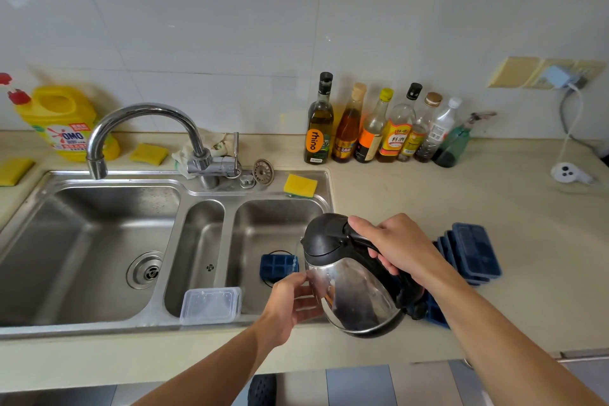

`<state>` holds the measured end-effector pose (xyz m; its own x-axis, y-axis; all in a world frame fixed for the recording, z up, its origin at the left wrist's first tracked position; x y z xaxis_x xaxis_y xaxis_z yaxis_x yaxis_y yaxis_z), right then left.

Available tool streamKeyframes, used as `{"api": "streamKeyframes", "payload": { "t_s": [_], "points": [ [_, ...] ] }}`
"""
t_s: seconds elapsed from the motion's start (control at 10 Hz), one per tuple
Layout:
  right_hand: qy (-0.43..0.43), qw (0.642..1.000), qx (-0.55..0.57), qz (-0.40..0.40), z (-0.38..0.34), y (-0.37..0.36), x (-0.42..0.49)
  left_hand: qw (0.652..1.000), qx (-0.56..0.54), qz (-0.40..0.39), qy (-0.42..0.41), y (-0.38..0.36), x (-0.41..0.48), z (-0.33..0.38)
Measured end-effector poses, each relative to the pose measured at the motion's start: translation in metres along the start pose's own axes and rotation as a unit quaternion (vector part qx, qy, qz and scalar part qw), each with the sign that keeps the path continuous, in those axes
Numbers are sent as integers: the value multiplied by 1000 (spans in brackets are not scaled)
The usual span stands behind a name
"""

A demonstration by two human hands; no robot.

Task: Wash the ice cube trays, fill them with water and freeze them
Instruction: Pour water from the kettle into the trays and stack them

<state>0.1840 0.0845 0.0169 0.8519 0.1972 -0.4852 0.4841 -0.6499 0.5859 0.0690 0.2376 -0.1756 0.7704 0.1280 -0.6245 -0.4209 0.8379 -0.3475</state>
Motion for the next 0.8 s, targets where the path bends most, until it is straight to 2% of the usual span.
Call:
{"api": "streamKeyframes", "payload": {
  "t_s": [0.5, 0.8],
  "points": [
    [0, 1000, -8, -1, -16, -5, 18, 1000, -4, 12, -3, 11, 14, 13],
    [15, 1000, 10, 17, -9, -4, 29, 999, 39, 22, -26, 13, 22, 23]
  ]
}}
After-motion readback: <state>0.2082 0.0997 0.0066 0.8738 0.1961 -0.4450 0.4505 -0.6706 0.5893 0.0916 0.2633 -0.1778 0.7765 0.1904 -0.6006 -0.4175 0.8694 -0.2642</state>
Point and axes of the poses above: each hand's wrist, its own x-axis towards the middle knuckle, its own y-axis out of the back of the hand, z = x × y, the point moved 6 cm from there along x, towards the middle knuckle, and after that the axes turned 6 degrees about -y, right-handed, at the moved point
